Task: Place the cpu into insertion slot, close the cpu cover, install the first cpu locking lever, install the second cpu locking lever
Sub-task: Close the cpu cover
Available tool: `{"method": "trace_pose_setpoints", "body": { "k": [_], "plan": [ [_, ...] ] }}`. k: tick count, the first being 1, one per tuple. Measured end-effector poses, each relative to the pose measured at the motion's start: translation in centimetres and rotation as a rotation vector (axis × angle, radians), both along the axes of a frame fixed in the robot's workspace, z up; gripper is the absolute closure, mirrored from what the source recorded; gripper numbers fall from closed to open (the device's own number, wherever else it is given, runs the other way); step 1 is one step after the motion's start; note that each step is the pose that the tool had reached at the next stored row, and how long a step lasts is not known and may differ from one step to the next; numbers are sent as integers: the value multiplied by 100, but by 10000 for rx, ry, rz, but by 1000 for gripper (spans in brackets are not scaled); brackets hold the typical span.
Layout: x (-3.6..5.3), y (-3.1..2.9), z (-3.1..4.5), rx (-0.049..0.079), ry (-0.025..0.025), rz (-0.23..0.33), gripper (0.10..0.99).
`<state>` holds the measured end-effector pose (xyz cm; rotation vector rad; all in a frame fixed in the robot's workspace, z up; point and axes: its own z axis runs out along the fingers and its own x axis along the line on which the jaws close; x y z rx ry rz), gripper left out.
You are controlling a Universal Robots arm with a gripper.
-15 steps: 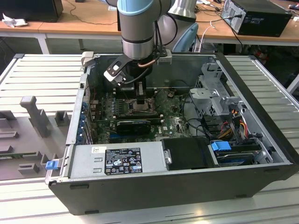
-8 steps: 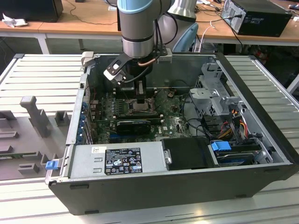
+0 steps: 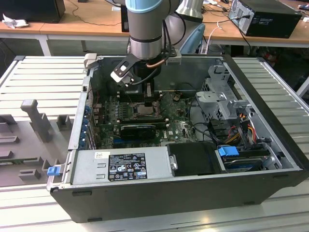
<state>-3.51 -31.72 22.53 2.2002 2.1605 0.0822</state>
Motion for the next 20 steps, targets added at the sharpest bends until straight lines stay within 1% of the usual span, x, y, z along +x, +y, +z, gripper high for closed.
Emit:
{"method": "trace_pose_setpoints", "body": {
  "k": [1, 4, 5, 6, 7, 8, 9, 10, 11, 12, 13, 14, 15, 17, 19, 20],
  "plan": [
    [14, 0, 5, -3, 22, 1, 980],
    [15, 0, 67, -6, 25, 0, 980],
    [15, 0, 125, -9, 24, 1, 980],
    [15, 0, 237, -19, 25, 2, 980],
    [15, 0, 300, -24, 24, 2, 980],
    [17, 1, 335, -32, 24, 2, 980],
    [30, 0, 355, -39, 31, 0, 980],
    [57, 1, 362, -40, 56, 1, 980],
    [120, 1, 370, -39, 128, -1, 980],
    [188, 1, 373, -39, 180, 1, 980],
    [248, 1, 373, -39, 213, 2, 980],
    [291, 2, 379, -44, 227, 1, 980],
    [307, 5, 404, -40, 230, 2, 980],
    [328, 11, 422, -40, 234, 1, 980],
    [419, 16, 422, -40, 258, -1, 980],
    [509, 17, 422, -42, 288, 0, 980]
  ]
}}
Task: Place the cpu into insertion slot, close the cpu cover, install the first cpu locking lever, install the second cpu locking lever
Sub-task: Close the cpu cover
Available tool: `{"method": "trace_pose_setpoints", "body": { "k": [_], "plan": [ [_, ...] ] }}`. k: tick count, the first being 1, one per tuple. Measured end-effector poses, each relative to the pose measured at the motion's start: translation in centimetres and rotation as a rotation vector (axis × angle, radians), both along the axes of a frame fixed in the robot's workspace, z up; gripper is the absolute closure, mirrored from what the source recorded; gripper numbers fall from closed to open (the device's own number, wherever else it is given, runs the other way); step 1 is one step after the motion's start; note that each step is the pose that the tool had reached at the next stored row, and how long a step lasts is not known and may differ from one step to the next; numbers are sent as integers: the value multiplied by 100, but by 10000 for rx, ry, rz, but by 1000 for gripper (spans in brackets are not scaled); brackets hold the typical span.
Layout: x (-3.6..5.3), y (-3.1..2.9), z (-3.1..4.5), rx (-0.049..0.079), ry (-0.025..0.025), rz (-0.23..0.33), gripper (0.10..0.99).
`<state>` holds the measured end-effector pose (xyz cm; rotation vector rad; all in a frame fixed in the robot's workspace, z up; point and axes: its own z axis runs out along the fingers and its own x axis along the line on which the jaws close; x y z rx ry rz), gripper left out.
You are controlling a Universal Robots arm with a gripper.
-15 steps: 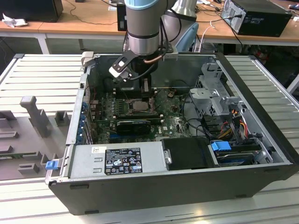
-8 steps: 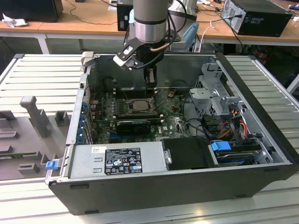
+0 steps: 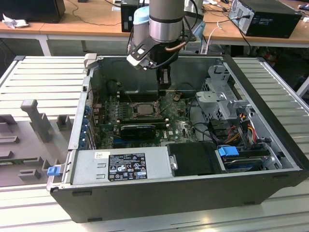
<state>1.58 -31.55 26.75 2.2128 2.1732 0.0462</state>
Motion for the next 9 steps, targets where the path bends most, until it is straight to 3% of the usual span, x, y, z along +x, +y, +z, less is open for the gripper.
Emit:
{"method": "trace_pose_setpoints", "body": {
  "k": [1, 6, 9],
  "plan": [
    [103, 1, -2, 2, 19, 0, 980],
    [331, 3, -43, 1, 37, 17, 980],
    [403, 4, -105, 2, 40, 31, 980]
  ]
}}
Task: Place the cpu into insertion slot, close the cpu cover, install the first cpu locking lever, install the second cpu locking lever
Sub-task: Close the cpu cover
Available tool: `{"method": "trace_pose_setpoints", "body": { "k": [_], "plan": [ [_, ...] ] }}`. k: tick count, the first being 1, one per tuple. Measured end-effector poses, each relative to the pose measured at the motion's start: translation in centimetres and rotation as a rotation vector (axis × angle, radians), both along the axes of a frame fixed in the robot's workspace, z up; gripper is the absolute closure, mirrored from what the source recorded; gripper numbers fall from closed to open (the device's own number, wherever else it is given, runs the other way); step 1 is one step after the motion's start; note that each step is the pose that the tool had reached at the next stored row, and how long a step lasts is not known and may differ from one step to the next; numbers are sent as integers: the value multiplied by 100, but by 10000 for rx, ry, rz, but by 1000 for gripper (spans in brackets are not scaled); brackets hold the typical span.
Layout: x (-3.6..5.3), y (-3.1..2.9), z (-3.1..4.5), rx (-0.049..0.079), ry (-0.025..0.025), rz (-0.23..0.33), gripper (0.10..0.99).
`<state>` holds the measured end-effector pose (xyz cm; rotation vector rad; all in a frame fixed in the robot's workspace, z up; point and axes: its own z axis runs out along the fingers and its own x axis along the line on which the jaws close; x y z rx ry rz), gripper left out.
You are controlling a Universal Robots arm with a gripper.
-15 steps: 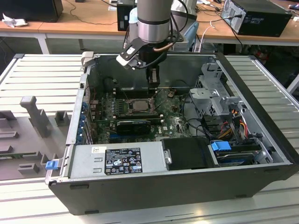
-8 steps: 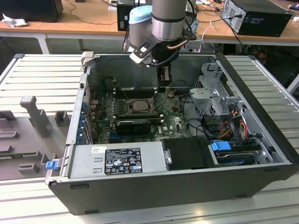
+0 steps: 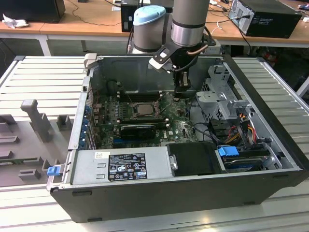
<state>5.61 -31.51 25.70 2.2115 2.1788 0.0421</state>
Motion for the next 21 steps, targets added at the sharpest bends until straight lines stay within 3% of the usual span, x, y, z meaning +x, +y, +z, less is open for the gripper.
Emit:
{"method": "trace_pose_setpoints", "body": {
  "k": [6, 13, 21],
  "plan": [
    [-42, 0, -63, -2, 40, 17, 980],
    [-115, 0, -64, 0, 41, 17, 980],
    [-129, 0, -64, 0, 41, 17, 980]
  ]
}}
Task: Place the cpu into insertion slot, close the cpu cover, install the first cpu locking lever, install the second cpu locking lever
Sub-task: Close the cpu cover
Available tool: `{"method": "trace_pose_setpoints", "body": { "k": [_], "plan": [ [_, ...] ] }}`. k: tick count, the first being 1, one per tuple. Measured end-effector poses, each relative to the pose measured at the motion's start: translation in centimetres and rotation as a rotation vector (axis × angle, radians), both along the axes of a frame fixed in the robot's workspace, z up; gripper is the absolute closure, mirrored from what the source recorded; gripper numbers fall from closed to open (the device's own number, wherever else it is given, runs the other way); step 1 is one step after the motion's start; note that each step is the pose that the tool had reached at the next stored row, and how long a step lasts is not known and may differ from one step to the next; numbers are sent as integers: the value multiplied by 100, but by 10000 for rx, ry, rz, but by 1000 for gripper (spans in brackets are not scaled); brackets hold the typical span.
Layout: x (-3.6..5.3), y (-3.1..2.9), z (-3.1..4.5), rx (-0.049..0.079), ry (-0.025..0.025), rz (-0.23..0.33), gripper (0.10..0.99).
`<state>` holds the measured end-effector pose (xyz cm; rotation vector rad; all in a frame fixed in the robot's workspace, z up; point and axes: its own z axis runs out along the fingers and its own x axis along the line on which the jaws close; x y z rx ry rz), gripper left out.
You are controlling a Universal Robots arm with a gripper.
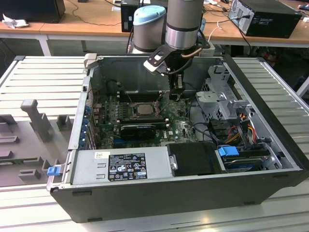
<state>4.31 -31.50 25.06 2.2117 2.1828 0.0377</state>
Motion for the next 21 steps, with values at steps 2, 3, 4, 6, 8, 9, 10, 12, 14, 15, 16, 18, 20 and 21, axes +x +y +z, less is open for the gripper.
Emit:
{"method": "trace_pose_setpoints", "body": {
  "k": [2, 3, 4, 6, 8, 9, 10, 12, 14, 15, 16, 18, 20, 21],
  "plan": [
    [-4, 0, 0, 0, 0, -1, 980],
    [-7, 0, 0, 0, 0, -1, 980],
    [-11, 0, 0, 0, 0, 1, 980],
    [-20, 0, 0, 0, 0, 0, 980],
    [-48, 0, 0, 0, 0, 0, 980],
    [-57, 0, 0, 0, 0, 0, 980],
    [-61, 0, 0, 0, -1, 0, 980],
    [-66, 0, 0, 0, 0, 1, 980],
    [-71, 0, 0, 0, 0, 1, 980],
    [-73, 0, 0, 0, 0, 0, 980],
    [-80, 0, 0, 0, 0, 0, 980],
    [-85, 0, 0, 0, 0, 0, 980],
    [-91, 0, 0, 0, 0, 0, 980],
    [-97, 0, 0, 0, 0, 0, 980]
  ]
}}
